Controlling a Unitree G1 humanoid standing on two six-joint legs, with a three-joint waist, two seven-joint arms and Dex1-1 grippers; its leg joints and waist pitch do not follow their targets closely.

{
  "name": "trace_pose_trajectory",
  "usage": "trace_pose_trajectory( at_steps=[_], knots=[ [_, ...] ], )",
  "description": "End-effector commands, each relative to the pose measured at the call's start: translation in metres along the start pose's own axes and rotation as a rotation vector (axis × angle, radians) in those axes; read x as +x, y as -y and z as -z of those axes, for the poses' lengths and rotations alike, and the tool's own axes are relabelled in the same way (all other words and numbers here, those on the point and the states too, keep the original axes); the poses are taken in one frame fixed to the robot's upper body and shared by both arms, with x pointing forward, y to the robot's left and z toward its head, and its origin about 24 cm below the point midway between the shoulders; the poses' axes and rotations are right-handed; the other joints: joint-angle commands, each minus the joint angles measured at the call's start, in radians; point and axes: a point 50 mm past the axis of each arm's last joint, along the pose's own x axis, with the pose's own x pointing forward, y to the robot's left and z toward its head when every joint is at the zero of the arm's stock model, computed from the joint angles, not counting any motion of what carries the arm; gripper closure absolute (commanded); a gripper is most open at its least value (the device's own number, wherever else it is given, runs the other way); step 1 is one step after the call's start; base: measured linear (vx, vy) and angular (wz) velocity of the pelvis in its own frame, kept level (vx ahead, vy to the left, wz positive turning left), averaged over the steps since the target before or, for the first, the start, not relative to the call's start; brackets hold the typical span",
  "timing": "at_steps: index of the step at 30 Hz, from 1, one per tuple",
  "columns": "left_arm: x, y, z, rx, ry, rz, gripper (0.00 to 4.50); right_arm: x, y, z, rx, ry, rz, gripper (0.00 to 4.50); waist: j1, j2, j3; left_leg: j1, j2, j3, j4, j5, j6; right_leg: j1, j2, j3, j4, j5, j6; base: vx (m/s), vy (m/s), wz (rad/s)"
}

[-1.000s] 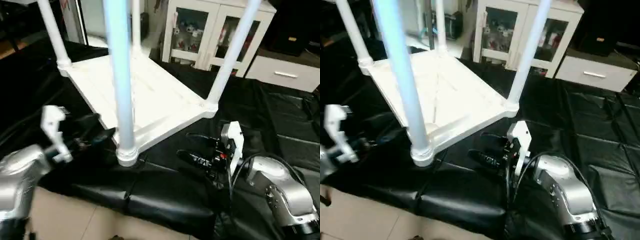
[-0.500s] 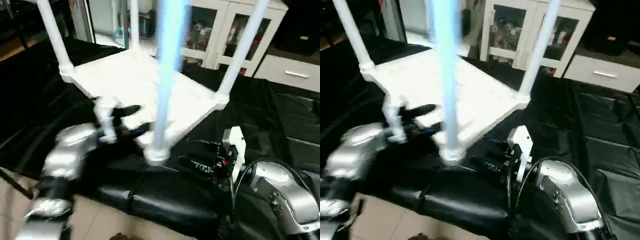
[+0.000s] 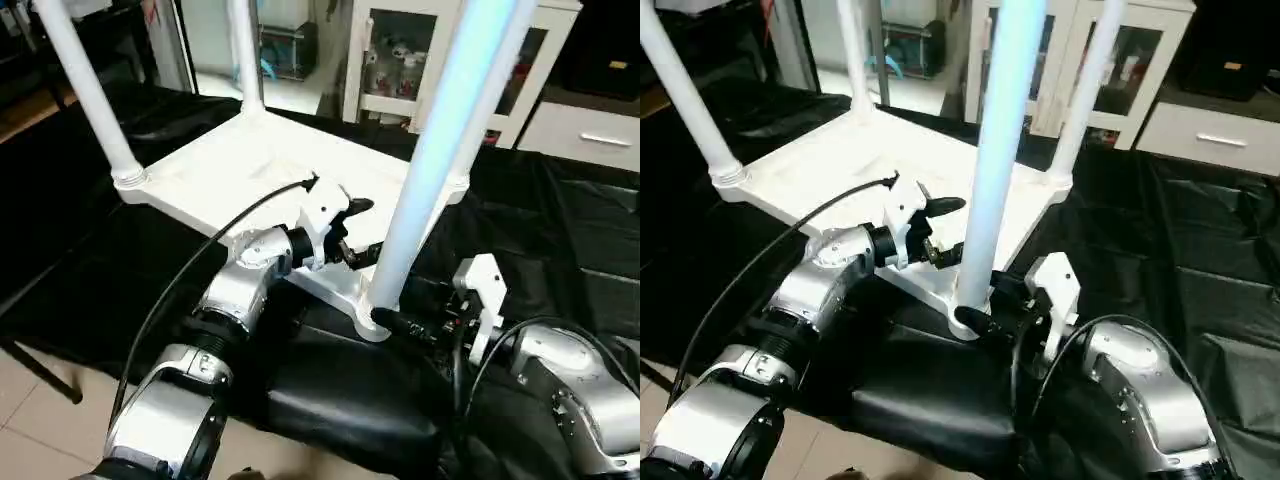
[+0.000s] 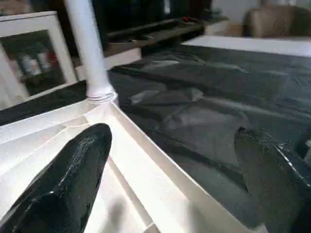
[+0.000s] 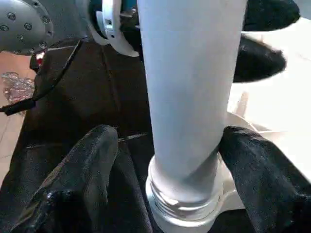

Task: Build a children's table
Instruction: Rotate table base

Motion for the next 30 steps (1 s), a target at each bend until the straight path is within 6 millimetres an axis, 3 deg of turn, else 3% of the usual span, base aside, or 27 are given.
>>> trace_pose_trajectory(
  at_steps=[1, 4, 7, 10, 15, 20, 26, 30],
  knots=[
    [-0.004, 0.009, 0.014, 0.008, -0.086, 0.108, 0.07, 0.006, -0.002, -0.005, -0.032, 0.007, -0.007, 0.84, -0.003, -0.005, -0.066, 0.002, 0.051, -0.022, -0.077, -0.187, 0.038, 0.053, -0.063, 0.045, -0.072, -0.162, -0.190, 0.000, 0.000, 0.00],
    [-0.024, 0.007, 0.031, -0.004, -0.177, 0.173, 0.07, 0.014, 0.003, -0.006, -0.045, 0.012, 0.051, 0.84, -0.007, -0.001, -0.067, 0.003, 0.051, -0.022, -0.077, -0.177, 0.032, 0.050, -0.063, 0.044, -0.066, -0.132, -0.206, 0.000, 0.000, 0.00],
    [-0.039, 0.002, 0.041, 0.014, -0.261, 0.200, 0.07, 0.023, 0.004, -0.007, -0.053, 0.022, 0.071, 0.84, -0.020, 0.005, -0.065, 0.007, 0.050, -0.021, -0.083, -0.217, 0.009, 0.047, -0.062, 0.045, -0.068, -0.151, -0.208, 0.000, 0.000, 0.00],
    [-0.048, -0.006, 0.048, 0.077, -0.357, 0.183, 0.07, 0.031, 0.002, -0.010, -0.068, 0.028, 0.068, 0.84, -0.020, 0.008, -0.064, 0.009, 0.053, -0.021, -0.085, -0.235, 0.000, 0.045, -0.062, 0.046, -0.068, -0.146, -0.212, 0.000, 0.000, 0.00],
    [-0.056, -0.006, 0.055, 0.041, -0.486, 0.305, 0.07, 0.036, 0.003, -0.012, -0.079, 0.034, 0.066, 0.84, -0.024, 0.008, -0.062, 0.007, 0.053, -0.022, -0.088, -0.242, -0.015, 0.049, -0.068, 0.049, -0.068, -0.158, -0.211, 0.000, 0.000, 0.00],
    [-0.054, -0.007, 0.056, 0.122, -0.548, 0.347, 0.07, 0.037, 0.007, -0.012, -0.088, 0.030, 0.073, 0.84, -0.024, 0.008, -0.064, 0.004, 0.050, -0.020, -0.083, -0.205, 0.005, 0.051, -0.067, 0.047, -0.064, -0.086, -0.238, 0.000, 0.000, 0.00],
    [-0.061, -0.009, 0.061, 0.206, -0.704, 0.439, 0.07, 0.033, 0.014, -0.013, -0.098, 0.023, 0.105, 0.84, -0.024, 0.011, -0.061, 0.009, 0.054, -0.022, -0.088, -0.251, -0.010, 0.052, -0.070, 0.049, -0.069, -0.150, -0.229, 0.000, 0.000, 0.00],
    [-0.066, -0.010, 0.060, 0.184, -0.727, 0.476, 0.07, 0.030, 0.021, -0.013, -0.107, 0.021, 0.139, 0.84, -0.027, 0.013, -0.063, 0.007, 0.053, -0.022, -0.087, -0.240, -0.009, 0.054, -0.070, 0.049, -0.064, -0.115, -0.248, 0.000, 0.000, 0.00]
  ],
)
